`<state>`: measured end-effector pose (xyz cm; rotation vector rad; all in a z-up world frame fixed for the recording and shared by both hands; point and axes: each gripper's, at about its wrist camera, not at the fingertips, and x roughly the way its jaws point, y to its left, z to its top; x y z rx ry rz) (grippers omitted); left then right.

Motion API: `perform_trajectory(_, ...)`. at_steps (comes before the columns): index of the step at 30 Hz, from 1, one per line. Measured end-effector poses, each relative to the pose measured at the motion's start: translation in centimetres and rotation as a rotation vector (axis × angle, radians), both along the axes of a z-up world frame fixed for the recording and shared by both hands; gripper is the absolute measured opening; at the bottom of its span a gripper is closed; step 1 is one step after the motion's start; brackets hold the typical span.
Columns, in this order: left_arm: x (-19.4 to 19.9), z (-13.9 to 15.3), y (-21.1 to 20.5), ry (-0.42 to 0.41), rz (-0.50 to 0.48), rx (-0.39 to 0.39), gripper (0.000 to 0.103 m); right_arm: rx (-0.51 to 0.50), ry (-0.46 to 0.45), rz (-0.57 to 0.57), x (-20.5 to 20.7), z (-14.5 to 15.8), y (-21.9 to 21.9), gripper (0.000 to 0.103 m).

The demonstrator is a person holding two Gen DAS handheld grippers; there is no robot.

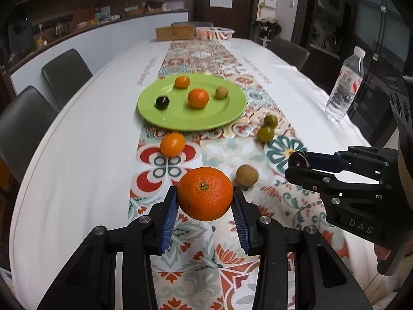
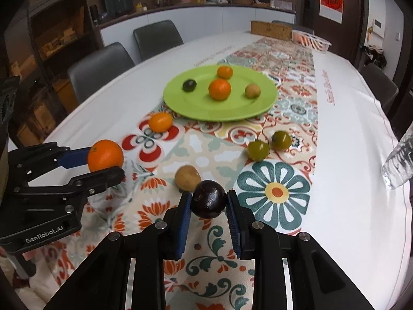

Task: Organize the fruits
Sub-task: 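Carry the orange with the left tool while the right tool carries the plum over the plate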

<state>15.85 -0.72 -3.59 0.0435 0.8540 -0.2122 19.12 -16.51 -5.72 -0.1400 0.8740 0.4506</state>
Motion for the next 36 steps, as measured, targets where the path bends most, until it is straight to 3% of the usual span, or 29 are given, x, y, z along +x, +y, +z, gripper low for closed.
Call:
perform_trajectory(8,-0.3,2.9,-0.1,-0.069,-0.013,-0.013,0.04,0.043,-0.076,0.007,-0.9,3.4,0.2,0.028)
perform_trajectory(20,1.7,5.8,0.0,-0.145,0.002,-0.016,0.04,0.077,-0.137,0.019,0.2,6.1,1.0,0.028)
perform_trajectory(36,9.1,5.1,1.2,-0.108,0.023,-0.032,0.04,0.042,-0.141,-0.003,7.0,6.9,1.7,0.028)
